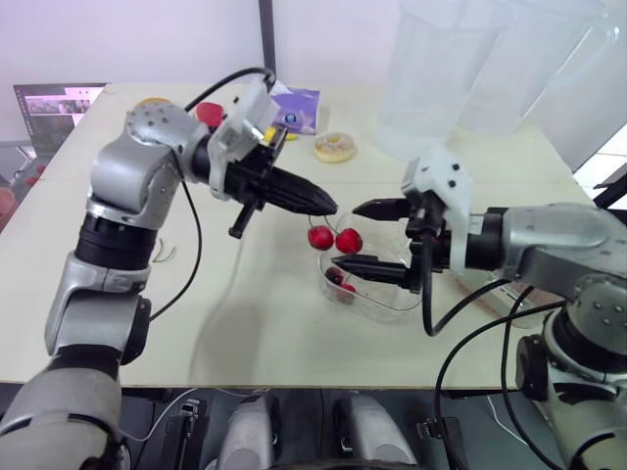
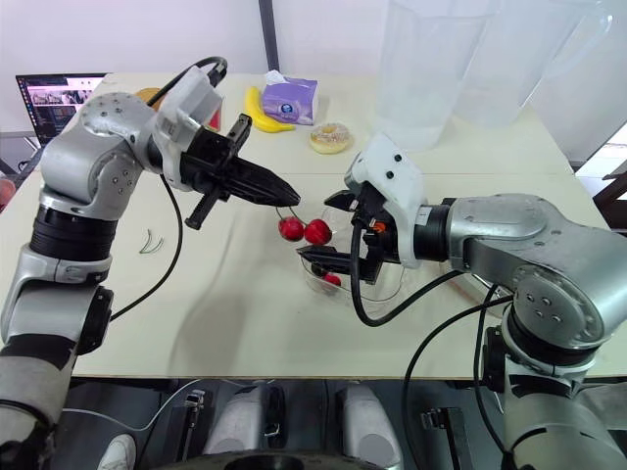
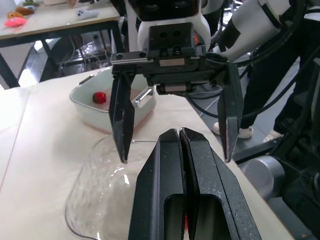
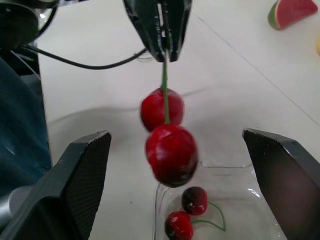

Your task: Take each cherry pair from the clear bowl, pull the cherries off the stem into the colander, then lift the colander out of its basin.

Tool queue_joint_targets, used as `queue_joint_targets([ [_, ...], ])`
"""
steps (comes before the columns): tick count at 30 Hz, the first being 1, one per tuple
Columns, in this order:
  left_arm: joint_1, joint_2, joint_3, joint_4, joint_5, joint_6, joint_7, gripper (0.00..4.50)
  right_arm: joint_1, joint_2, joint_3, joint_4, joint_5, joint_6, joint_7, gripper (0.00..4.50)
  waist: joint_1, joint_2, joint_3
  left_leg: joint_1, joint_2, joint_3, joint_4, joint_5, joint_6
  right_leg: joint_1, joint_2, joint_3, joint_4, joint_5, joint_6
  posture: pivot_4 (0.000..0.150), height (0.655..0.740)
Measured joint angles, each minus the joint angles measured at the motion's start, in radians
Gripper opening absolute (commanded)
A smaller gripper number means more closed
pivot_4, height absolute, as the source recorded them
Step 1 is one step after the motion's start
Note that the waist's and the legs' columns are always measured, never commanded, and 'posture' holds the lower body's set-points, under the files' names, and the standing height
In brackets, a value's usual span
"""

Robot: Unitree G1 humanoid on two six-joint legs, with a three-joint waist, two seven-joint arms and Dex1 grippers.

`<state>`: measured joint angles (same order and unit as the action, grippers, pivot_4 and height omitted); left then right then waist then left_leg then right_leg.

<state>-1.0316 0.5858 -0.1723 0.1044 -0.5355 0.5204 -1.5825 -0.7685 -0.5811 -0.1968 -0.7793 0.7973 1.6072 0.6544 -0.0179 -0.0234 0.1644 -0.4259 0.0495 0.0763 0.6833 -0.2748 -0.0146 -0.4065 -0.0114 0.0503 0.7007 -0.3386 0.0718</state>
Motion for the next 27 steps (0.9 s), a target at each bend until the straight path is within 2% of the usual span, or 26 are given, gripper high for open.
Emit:
queue_joint_targets([
  [4,0.001,0.000,0.000,-0.011,-0.001,0.013,0.017,0.00,0.000,-0.005,0.005,0.019,0.030,0.000,-0.028,4.47,0.000,0.000,0.000,0.000,0.000,0.000,0.000,0.000,0.000,0.000,0.000,0.000,0.000,0.000,0.000,0.150,0.7400],
  [7,0.001,-0.003,0.000,-0.012,-0.001,0.020,0.035,0.00,0.000,-0.005,0.005,0.025,0.055,0.000,-0.046,3.68,0.000,0.000,0.000,0.000,0.000,0.000,0.000,0.000,0.000,0.000,0.000,0.000,0.000,0.000,0.000,0.150,0.7400],
  [13,0.001,-0.008,0.001,-0.016,-0.011,0.030,0.052,0.00,-0.001,-0.004,0.004,0.042,0.100,0.000,-0.092,0.76,0.000,0.000,0.000,0.000,0.000,0.000,0.000,0.000,0.000,0.000,0.000,0.000,0.000,0.000,0.000,0.150,0.7400],
  [14,0.001,-0.008,0.001,-0.019,-0.013,0.034,0.054,0.00,-0.001,-0.003,0.004,0.043,0.105,0.000,-0.098,0.50,0.000,0.000,0.000,0.000,0.000,0.000,0.000,0.000,0.000,0.000,0.000,0.000,0.000,0.000,0.000,0.150,0.7400],
  [15,0.001,-0.008,0.001,-0.021,-0.015,0.036,0.057,0.00,-0.001,-0.003,0.004,0.045,0.113,0.000,-0.104,0.37,0.000,0.000,0.000,0.000,0.000,0.000,0.000,0.000,0.000,0.000,0.000,0.000,0.000,0.000,0.000,0.150,0.7400],
  [24,0.001,-0.018,-0.001,-0.028,-0.021,0.047,0.074,0.00,0.022,-0.053,0.000,0.033,0.156,-0.007,-0.137,0.37,0.002,0.000,0.000,0.000,0.000,0.000,0.000,0.000,0.000,0.000,0.000,0.000,0.000,0.000,0.000,0.150,0.7400],
  [27,0.001,-0.014,0.005,-0.029,-0.023,0.052,0.082,0.00,0.131,-0.095,-0.013,0.028,0.160,0.000,-0.142,0.37,0.003,0.000,0.000,-0.001,0.000,0.000,0.000,0.000,0.000,0.000,0.000,0.000,-0.001,0.000,0.000,0.150,0.7400],
])
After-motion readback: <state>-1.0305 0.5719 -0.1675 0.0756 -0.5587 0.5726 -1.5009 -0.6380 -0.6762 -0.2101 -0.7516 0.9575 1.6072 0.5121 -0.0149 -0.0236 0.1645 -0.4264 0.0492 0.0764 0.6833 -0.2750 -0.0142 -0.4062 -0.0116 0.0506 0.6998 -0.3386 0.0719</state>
